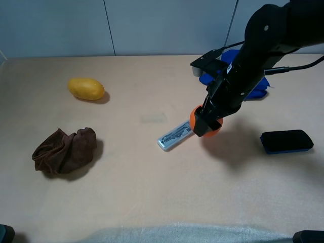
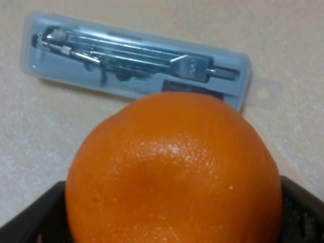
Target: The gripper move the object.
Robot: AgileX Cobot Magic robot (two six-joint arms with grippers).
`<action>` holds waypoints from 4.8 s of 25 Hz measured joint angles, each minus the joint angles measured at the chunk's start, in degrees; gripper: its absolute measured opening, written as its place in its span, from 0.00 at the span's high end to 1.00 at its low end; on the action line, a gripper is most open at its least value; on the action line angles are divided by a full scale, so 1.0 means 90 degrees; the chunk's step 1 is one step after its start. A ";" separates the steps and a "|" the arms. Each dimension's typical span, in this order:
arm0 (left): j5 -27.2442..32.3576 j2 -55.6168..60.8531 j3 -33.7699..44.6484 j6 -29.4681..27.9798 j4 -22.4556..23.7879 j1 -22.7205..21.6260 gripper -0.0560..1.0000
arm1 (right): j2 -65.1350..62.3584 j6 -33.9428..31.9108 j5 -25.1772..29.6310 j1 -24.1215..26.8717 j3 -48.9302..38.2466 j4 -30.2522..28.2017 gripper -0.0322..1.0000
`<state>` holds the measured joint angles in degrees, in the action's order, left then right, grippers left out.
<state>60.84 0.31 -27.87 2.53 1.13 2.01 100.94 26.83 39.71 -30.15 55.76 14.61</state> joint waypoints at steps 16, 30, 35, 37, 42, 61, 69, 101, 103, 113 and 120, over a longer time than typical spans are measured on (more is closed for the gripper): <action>0.0000 0.0000 0.0000 0.0000 0.0000 0.0000 0.01 | 0.0000 -0.1065 0.1801 0.0000 0.1684 -0.0292 0.43; 0.0000 0.0000 0.0000 0.0000 0.0000 0.0000 0.01 | 0.0000 -0.1813 0.2128 0.0819 0.2338 -0.0529 0.43; 0.0000 0.0000 0.0000 0.0000 0.0000 0.0000 0.01 | 0.0000 -0.1819 0.2121 0.1317 0.2338 -0.0529 0.43; 0.0000 0.0000 0.0000 0.0000 0.0000 0.0000 0.01 | 0.0000 -0.1826 0.2107 0.1547 0.2338 -0.0529 0.43; 0.0000 0.0000 0.0000 0.0000 0.0000 0.0000 0.01 | 0.0006 -0.1831 0.1960 0.2117 0.2338 -0.0529 0.43; 0.0000 0.0000 0.0000 0.0000 0.0000 0.0000 0.01 | 0.0399 -0.1831 0.1013 0.4101 0.2338 -0.0481 0.43; 0.0000 0.0000 0.0000 0.0000 0.0000 0.0000 0.01 | 0.1142 -0.1831 0.0595 0.4386 0.2767 -0.0468 0.43; 0.0000 0.0000 0.0000 0.0000 0.0000 0.0000 0.01 | 0.2417 -0.1814 -0.0336 0.4633 0.3734 -0.0669 0.43; 0.0000 0.0000 0.0000 0.0000 0.0000 0.0000 0.01 | 0.2464 -0.1814 -0.0247 0.4633 0.3734 -0.0636 0.43; 0.0000 0.0000 0.0000 0.0000 0.0000 0.0000 0.01 | 0.2894 -0.1600 -0.0085 0.4633 0.3734 -0.0328 0.43; 0.0000 0.0000 0.0000 0.0000 0.0000 0.0000 0.01 | 0.2934 -0.1600 -0.0198 0.4633 0.3734 -0.0335 0.43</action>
<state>60.84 0.31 -27.87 2.53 1.13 2.01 127.35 12.43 37.93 11.55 89.36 11.60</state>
